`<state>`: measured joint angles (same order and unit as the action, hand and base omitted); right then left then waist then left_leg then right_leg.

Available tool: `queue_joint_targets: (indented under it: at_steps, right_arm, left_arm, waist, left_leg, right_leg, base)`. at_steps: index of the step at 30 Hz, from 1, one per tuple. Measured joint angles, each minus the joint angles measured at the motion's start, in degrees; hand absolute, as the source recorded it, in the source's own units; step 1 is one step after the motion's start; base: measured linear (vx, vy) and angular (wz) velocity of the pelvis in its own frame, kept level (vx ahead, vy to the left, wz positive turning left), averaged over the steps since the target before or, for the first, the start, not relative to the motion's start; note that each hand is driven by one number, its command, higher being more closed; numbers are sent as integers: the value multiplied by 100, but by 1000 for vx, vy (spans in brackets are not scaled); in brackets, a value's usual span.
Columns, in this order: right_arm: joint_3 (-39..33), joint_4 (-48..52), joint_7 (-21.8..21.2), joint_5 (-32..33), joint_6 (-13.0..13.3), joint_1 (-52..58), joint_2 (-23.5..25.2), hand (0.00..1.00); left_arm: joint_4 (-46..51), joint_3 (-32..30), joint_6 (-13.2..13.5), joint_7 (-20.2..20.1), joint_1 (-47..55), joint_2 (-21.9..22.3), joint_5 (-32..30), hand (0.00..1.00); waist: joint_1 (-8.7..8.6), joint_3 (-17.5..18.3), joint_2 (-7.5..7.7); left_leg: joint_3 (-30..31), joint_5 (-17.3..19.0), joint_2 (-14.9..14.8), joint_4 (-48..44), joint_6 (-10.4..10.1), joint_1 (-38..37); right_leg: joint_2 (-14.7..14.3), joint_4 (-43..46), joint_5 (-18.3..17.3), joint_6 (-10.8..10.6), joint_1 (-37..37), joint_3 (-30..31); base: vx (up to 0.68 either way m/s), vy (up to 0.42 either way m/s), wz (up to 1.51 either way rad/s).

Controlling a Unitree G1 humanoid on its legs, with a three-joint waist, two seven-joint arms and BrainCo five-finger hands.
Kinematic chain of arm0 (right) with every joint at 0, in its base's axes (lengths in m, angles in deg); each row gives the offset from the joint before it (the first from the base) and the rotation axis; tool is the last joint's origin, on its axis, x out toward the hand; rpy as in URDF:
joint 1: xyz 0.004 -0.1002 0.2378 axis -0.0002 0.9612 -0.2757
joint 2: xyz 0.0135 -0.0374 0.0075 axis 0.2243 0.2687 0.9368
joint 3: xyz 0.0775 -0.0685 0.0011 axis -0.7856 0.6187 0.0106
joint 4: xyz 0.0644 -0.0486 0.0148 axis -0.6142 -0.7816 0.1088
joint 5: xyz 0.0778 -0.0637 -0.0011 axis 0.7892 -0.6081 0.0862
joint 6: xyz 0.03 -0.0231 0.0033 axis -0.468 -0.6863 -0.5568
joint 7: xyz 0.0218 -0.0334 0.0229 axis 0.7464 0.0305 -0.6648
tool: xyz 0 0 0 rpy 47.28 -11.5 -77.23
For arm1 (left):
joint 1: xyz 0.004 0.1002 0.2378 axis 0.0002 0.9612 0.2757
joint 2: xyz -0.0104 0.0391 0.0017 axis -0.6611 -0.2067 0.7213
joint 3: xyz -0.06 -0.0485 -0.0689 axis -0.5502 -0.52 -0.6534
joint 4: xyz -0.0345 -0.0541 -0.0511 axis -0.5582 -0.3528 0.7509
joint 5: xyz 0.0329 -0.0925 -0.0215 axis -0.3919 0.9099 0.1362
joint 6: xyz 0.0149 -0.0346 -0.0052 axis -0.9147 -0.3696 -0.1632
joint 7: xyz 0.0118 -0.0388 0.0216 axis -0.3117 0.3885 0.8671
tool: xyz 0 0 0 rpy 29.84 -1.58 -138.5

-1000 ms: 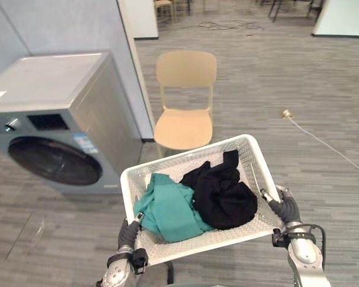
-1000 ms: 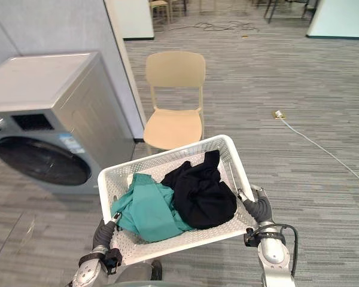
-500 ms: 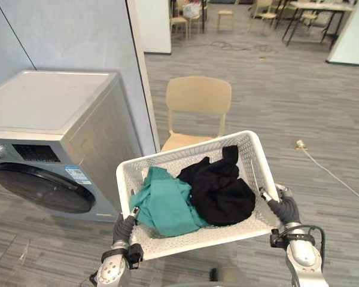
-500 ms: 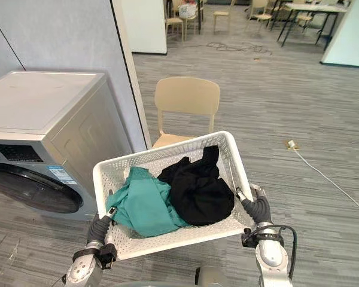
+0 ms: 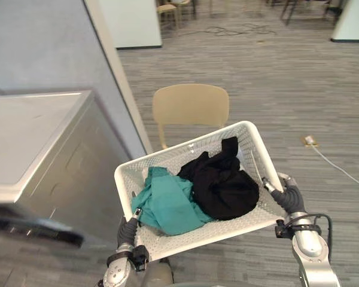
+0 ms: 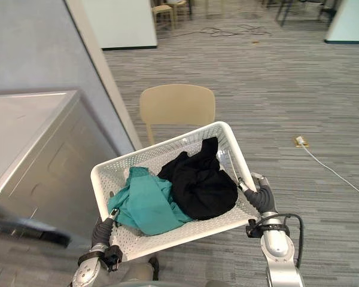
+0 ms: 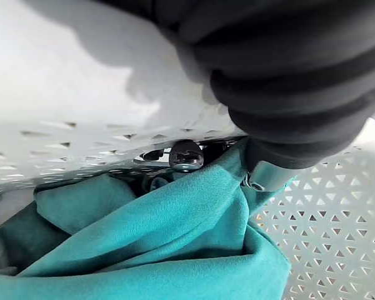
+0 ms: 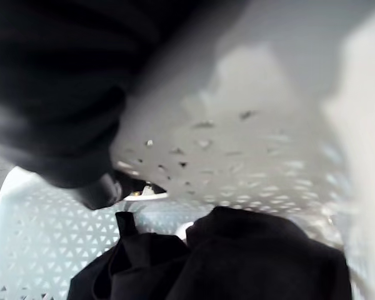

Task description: Pick up the laundry basket with both hands and put the clothes into the washing machine.

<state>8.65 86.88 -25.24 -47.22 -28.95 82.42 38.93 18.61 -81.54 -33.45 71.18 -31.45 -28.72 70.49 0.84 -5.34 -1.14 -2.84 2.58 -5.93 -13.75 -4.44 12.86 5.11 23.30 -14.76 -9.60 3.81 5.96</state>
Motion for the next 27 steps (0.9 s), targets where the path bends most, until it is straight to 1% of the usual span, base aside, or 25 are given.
queue_joint_targets:
  at_steps: [1, 2, 3, 4, 5, 6, 7, 8, 10, 12, 13, 14, 16, 18, 19, 21, 22, 23, 24, 25, 26, 27]
  right_arm:
    - [11, -228, 4, 47, 10, -260, -68, 100]
    - [111, -609, 53, 207, 9, -787, -265, 100]
    - [178, -830, 111, 250, 9, -1133, -393, 100]
    - [251, -1089, 156, 354, 15, -1569, -504, 100]
    - [389, -1585, 197, 546, 10, -2223, -784, 100]
    - [501, -1931, 212, 675, -19, -2677, -956, 100]
    - [576, -2476, 240, 893, -53, -3422, -1120, 100]
    - [601, -2720, 300, 1140, -112, -3828, -1200, 100]
    - [600, -2790, 433, 1333, -116, -4044, -1254, 100]
    - [600, -2777, 543, 1561, -132, -4122, -1326, 100]
    - [602, -2768, 537, 1591, -142, -4122, -1329, 100]
    - [604, -2690, 541, 1597, -213, -4122, -1332, 100]
    - [636, -2591, 532, 1598, -253, -4166, -1349, 100]
    - [805, -2569, 534, 1598, -268, -4301, -1430, 100]
    - [865, -2569, 534, 1598, -317, -4435, -1448, 100]
    - [940, -2569, 538, 1598, -348, -4588, -1450, 100]
    - [994, -2563, 538, 1598, -348, -4635, -1454, 100]
    - [1027, -2544, 525, 1597, -345, -4685, -1480, 100]
    - [1033, -2508, 524, 1597, -339, -4697, -1520, 100]
    - [1092, -2461, 527, 1597, -345, -4730, -1528, 100]
    - [1111, -2400, 527, 1597, -362, -4681, -1527, 100]
    - [1124, -2395, 514, 1597, -361, -4682, -1540, 100]
  left_arm:
    - [-81, -3, 2, 57, -232, -27, 1, 100]
    - [-290, -32, 13, 162, -739, -149, 12, 100]
    - [-469, -46, 15, 200, -1134, -296, 44, 100]
    - [-628, -46, 14, 225, -1607, -523, 108, 100]
    - [-935, -51, 16, 325, -2228, -654, 115, 100]
    - [-1115, -45, 3, 381, -2625, -747, 110, 100]
    - [-1634, -40, -5, 414, -3463, -965, 115, 100]
    - [-2054, -22, -38, 414, -4118, -1135, 135, 100]
    - [-2263, 40, -39, 416, -4613, -1310, 174, 100]
    - [-2475, 225, -47, 416, -5168, -1604, 245, 100]
    - [-2536, 264, -51, 415, -5264, -1674, 248, 100]
    - [-2648, 347, -60, 415, -5434, -1782, 304, 100]
    - [-2852, 378, -67, 403, -5663, -1919, 370, 100]
    - [-3031, 378, -81, 390, -5877, -2059, 438, 100]
    - [-3123, 377, -117, 359, -6027, -2166, 485, 100]
    - [-3181, 368, -122, 290, -6143, -2314, 548, 100]
    - [-3189, 360, -122, 283, -6176, -2389, 551, 100]
    - [-3206, 320, -132, 282, -6264, -2429, 550, 100]
    - [-3219, 296, -131, 278, -6319, -2431, 550, 100]
    - [-3262, 245, -147, 263, -6358, -2476, 548, 100]
    - [-3265, 223, -180, 235, -6377, -2503, 534, 100]
    - [-3207, 155, -168, 217, -6327, -2496, 535, 100]
  waist:
    - [-9, -113, -152]
    - [-11, -224, -198]
    - [-16, -311, -196]
    - [-41, -487, -86]
    - [-105, -701, -184]
    - [-103, -817, -238]
    - [-117, -1247, -246]
    - [-122, -1463, -181]
    - [-122, -1609, -139]
    - [-92, -1771, -120]
    - [-68, -1780, -115]
    - [11, -1787, -113]
    - [33, -1830, -108]
    - [103, -1842, -94]
    - [172, -1895, -51]
    - [197, -1931, -51]
    - [217, -1937, -50]
    - [283, -1989, -85]
    - [346, -2044, -101]
    - [341, -2088, -55]
    - [284, -2158, 72]
    - [322, -2213, -22]
  left_leg:
    - [13, -4, -74, 40, 5, 37]
    - [9, -28, -109, 49, 40, 176]
    - [-13, -38, -67, 32, 52, 340]
    - [-18, -38, 36, -28, 51, 488]
    - [69, -55, 1, -135, 41, 757]
    - [93, -58, -46, -132, 37, 904]
    - [93, -77, -115, -117, 11, 921]
    - [97, -116, -119, -112, -3, 1009]
    - [89, -122, -116, -103, -1, 1118]
    - [57, -122, -130, -113, -1, 1223]
    - [33, -122, -143, -117, -1, 1252]
    - [-33, -122, -177, -133, -1, 1308]
    - [-55, -121, -217, -354, -2, 1484]
    - [-141, -118, -334, -600, -6, 1687]
    - [-227, -118, -419, -700, -6, 1732]
    - [-238, -118, -516, -896, -6, 1877]
    - [-235, -118, -573, -933, -5, 1916]
    - [-230, -119, -685, -913, -4, 1915]
    - [-254, -119, -712, -929, -4, 1918]
    - [-339, -108, -670, -996, -21, 1968]
    - [-397, 20, -556, -1233, -190, 2030]
    - [-387, 140, -706, -1514, -341, 2178]
  right_leg:
    - [2, 199, -77, -14, 275, 40]
    - [31, -123, -147, -21, 585, 30]
    - [114, -583, 134, 39, 752, 15]
    - [238, -911, 688, 105, 948, 42]
    - [228, -973, 728, 144, 1074, -16]
    - [165, -1074, 805, 164, 1174, -30]
    - [99, -1101, 873, 178, 1197, -31]
    - [92, -1100, 898, 184, 1286, -15]
    - [98, -1099, 911, 190, 1407, 4]
    - [97, -1098, 989, 179, 1518, 0]
    - [93, -1098, 1012, 177, 1558, -4]
    - [75, -1088, 1057, 171, 1625, -7]
    - [56, -996, 1057, 172, 1702, -71]
    - [-33, -750, 1070, 187, 1886, -107]
    - [-98, -577, 1070, 188, 1982, -116]
    - [-173, -325, 1070, 188, 2108, -186]
    - [-225, -9, 1071, 187, 2282, -232]
    - [-282, 804, 934, 251, 2874, -290]
    - [-258, 605, 717, 326, 2999, -313]
    - [-78, -981, 1301, 261, 2817, -449]
    - [171, -1559, 2419, 261, 2748, -410]
    - [75, -1520, 2180, 238, 2730, -364]
  base:
    - [114, 150, -29]
    - [28, 117, -10]
    - [11, 79, 1]
    - [-6, -6, 24]
    - [5, -51, 17]
    - [-9, -54, 2]
    - [-24, -47, -12]
    - [-24, -44, -9]
    - [19, -2, -1]
    - [67, 2, -5]
    - [75, 1, -12]
    - [74, -6, -6]
    - [70, -17, 5]
    - [78, -37, 1]
    - [76, -37, -5]
    - [75, -45, 6]
    - [80, -61, 4]
    - [62, -54, -9]
    - [71, -87, 0]
    - [93, -91, 32]
    - [122, -131, 41]
    - [110, -121, 17]
